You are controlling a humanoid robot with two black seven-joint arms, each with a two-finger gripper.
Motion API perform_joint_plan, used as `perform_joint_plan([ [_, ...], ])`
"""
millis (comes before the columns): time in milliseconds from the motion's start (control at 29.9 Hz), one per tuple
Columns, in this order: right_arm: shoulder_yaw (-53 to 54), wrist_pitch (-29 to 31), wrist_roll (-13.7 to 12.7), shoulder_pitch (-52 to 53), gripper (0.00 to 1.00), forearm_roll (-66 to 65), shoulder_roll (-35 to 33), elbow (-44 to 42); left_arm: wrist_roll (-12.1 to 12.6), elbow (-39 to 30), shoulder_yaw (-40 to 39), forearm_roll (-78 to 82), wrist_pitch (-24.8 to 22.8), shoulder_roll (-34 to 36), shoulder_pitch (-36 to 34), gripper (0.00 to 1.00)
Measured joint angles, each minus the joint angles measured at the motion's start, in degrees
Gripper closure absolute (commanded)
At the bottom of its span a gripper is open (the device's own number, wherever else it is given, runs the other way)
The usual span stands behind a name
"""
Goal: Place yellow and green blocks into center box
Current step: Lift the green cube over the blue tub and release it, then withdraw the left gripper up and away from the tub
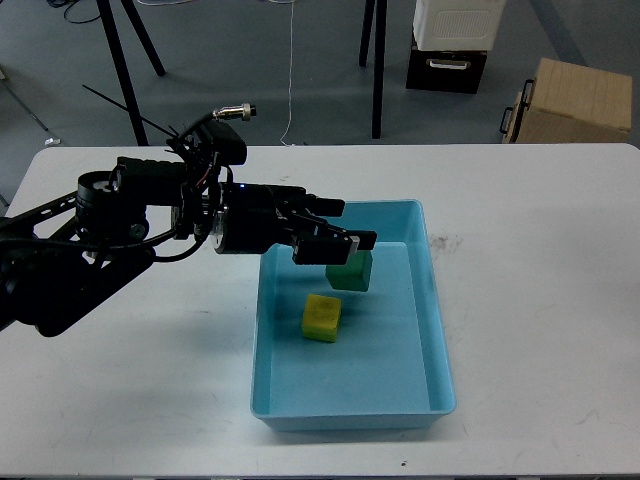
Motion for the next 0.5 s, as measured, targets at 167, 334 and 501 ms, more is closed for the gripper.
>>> perform_joint_plan([
  [167,0.00,0.00,0.00,0.00,0.01,-0.03,-0.01,0.01,0.00,0.04,-0.17,-0.04,0.00,0.09,-0.07,0.04],
  [334,0.15,0.00,0.00,0.05,0.01,-0.02,-0.07,0.14,0.00,0.24,-1.02,-0.12,0.00,0.44,-0.08,0.00],
  [501,-0.40,0.02,0.04,-0.66,0.01,-0.71,-0.14,0.33,0.00,1.18,-3.43,-0.12,0.00,0.80,-0.07,0.00],
])
